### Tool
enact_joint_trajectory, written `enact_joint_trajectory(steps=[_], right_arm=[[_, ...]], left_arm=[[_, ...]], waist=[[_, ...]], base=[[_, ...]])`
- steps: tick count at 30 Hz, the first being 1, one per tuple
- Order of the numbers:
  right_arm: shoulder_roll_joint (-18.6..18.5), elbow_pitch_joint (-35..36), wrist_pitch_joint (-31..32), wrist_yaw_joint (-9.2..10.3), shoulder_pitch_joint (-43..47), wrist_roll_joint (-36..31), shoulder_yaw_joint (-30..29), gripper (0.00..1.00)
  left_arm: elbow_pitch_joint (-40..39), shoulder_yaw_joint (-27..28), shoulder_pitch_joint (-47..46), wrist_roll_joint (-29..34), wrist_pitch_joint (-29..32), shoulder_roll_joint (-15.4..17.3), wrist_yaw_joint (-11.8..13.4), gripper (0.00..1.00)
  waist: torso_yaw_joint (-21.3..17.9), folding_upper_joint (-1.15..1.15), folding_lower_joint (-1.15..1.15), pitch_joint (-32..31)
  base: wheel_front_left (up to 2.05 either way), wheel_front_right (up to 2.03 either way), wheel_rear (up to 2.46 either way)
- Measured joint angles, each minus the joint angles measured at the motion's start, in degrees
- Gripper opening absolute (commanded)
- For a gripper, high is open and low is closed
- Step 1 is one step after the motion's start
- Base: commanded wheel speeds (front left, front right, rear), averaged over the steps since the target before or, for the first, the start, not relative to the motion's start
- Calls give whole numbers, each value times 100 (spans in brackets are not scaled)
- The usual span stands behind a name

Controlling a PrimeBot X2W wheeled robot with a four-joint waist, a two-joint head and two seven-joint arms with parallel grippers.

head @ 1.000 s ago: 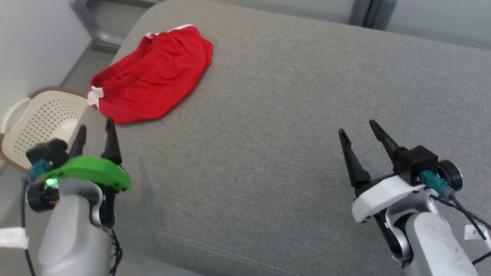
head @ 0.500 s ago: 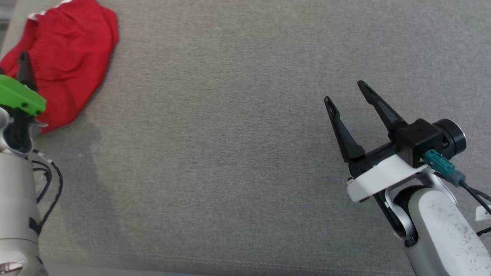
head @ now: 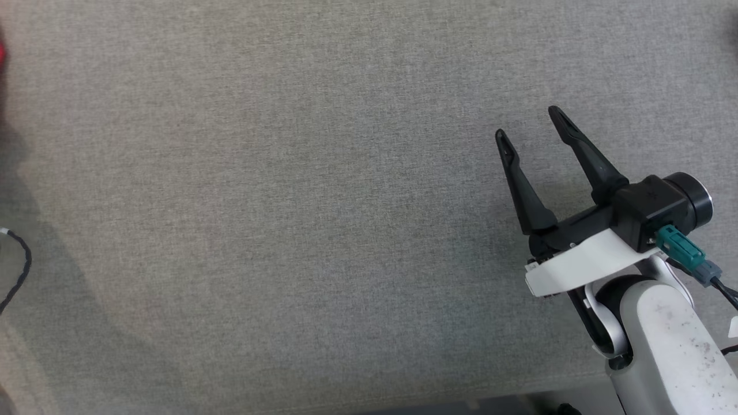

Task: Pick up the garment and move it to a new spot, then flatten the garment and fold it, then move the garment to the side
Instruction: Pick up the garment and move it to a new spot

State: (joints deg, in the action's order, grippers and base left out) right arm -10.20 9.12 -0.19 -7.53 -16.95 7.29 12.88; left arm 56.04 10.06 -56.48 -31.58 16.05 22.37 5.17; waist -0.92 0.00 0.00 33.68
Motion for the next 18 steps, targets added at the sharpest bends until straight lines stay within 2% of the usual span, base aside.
enact_joint_trajectory(steps=[1, 2, 13, 18], right_arm=[[0, -11, -18, 0, -1, 0, -13, 100], [0, -23, -27, 0, -3, 0, -25, 100], [129, -491, -199, 0, -47, 82, 84, 100], [192, -783, -260, 0, 13, 191, 197, 100]], left_arm=[[-7, -7, -2, 9, 4, 41, 14, 18], [-21, -5, -2, 8, 8, 63, 13, 0], [-463, -190, 158, -15, 330, 159, -370, 0], [-1113, -446, 107, 102, 333, 252, -623, 0]], waist=[[-56, 0, 0, 35], [-98, 0, 0, 58], [-207, 0, 0, -298], [-97, 0, 0, -767]], base=[[0, 0, 0], [0, 0, 0], [0, 0, 0], [0, 0, 0]])
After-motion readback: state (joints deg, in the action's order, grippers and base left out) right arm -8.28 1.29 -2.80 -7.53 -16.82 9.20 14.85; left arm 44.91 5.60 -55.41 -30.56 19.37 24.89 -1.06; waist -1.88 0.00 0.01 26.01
